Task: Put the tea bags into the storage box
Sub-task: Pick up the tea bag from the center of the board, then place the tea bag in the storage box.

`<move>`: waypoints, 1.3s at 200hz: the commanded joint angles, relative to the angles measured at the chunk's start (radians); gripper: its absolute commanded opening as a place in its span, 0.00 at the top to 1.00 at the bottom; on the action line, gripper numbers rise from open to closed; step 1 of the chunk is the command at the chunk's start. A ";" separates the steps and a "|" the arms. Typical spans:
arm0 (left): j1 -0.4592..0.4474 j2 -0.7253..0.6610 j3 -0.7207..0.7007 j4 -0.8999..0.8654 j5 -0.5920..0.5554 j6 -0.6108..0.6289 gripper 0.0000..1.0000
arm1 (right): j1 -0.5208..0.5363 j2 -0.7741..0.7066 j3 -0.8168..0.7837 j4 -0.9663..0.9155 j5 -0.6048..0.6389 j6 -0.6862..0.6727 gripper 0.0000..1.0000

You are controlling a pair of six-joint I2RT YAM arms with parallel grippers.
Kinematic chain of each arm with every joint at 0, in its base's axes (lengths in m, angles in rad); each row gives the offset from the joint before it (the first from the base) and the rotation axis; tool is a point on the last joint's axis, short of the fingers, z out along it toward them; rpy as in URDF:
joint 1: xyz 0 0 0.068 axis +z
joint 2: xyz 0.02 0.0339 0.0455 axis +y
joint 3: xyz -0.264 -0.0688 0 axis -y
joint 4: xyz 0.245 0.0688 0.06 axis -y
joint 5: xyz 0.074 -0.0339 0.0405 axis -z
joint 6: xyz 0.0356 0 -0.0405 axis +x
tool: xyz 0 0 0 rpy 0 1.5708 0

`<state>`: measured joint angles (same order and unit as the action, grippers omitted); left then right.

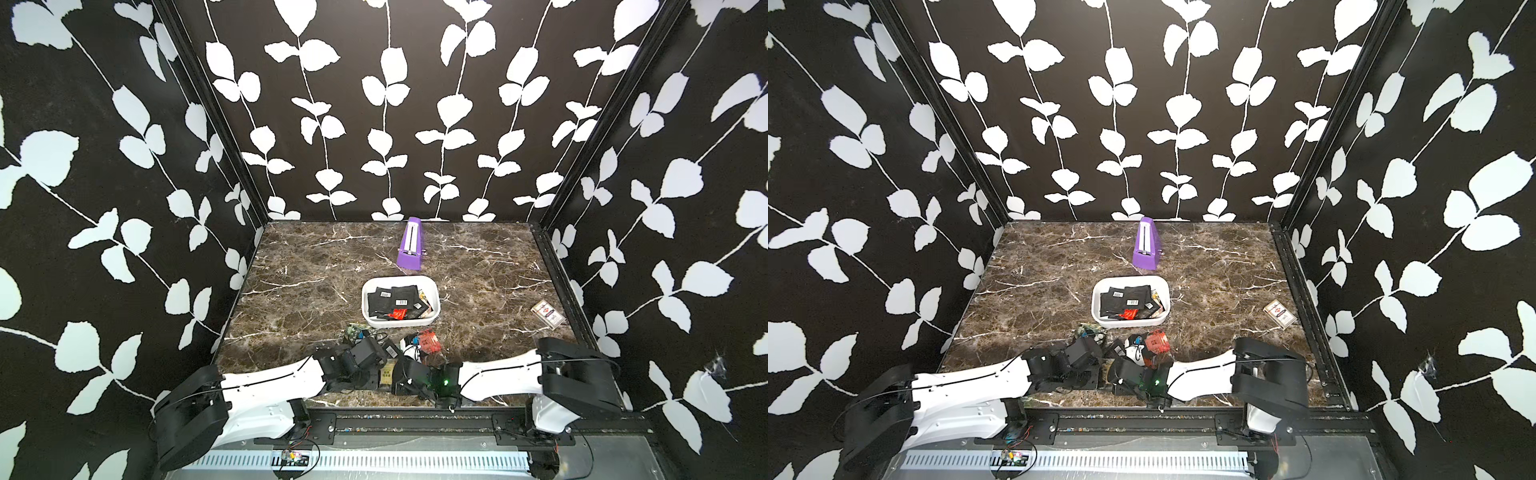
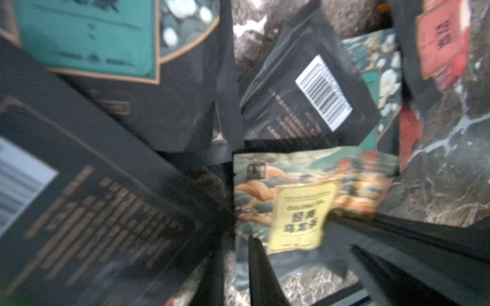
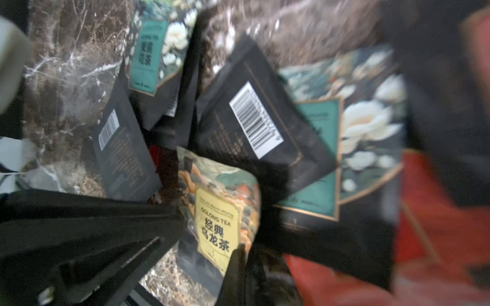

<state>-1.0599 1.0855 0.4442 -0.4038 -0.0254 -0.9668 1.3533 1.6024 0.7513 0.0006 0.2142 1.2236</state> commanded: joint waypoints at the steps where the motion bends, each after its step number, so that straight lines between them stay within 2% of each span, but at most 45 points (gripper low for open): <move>1: 0.000 -0.063 0.055 -0.022 -0.019 0.040 0.79 | 0.005 -0.095 0.112 -0.345 0.117 -0.094 1.00; 30: 0.001 -0.141 0.126 -0.003 -0.034 0.078 0.65 | 0.005 -0.223 0.202 -0.631 0.231 -0.198 1.00; 69: 0.028 -0.135 0.187 -0.148 -0.215 0.101 0.61 | 0.001 -0.421 0.315 -0.961 0.389 -0.271 1.00; 88: 0.045 -0.144 0.168 -0.133 -0.248 0.074 0.57 | -0.034 -0.485 0.388 -1.027 0.453 -0.339 1.00; 103: 0.052 -0.155 0.141 -0.080 -0.239 0.061 0.54 | -0.094 -0.517 0.422 -0.969 0.451 -0.434 1.00; 116: 0.057 -0.165 0.124 -0.047 -0.234 0.050 0.52 | -0.170 -0.538 0.423 -0.847 0.388 -0.520 1.00; 128: 0.061 -0.168 0.120 -0.043 -0.238 0.043 0.52 | -0.263 -0.545 0.405 -0.699 0.269 -0.583 1.00; 146: 0.069 -0.172 0.127 -0.074 -0.250 0.038 0.51 | -0.397 -0.514 0.377 -0.499 0.072 -0.598 1.00; 175: 0.076 -0.186 0.125 -0.113 -0.266 0.024 0.48 | -0.552 -0.369 0.391 -0.291 -0.192 -0.518 1.00; 205: 0.077 -0.223 0.104 -0.114 -0.273 0.012 0.46 | -0.630 -0.186 0.414 -0.102 -0.414 -0.399 1.00; 231: 0.077 -0.246 0.093 -0.113 -0.279 0.002 0.44 | -0.643 -0.056 0.432 -0.013 -0.479 -0.333 1.00; 260: 0.077 -0.242 0.085 -0.092 -0.268 -0.007 0.44 | -0.643 0.043 0.457 -0.073 -0.434 -0.352 1.00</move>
<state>-0.9890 0.8486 0.5484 -0.4908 -0.2821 -0.9581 0.7109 1.6066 1.1477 -0.1074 -0.1955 0.8558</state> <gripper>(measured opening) 0.561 0.044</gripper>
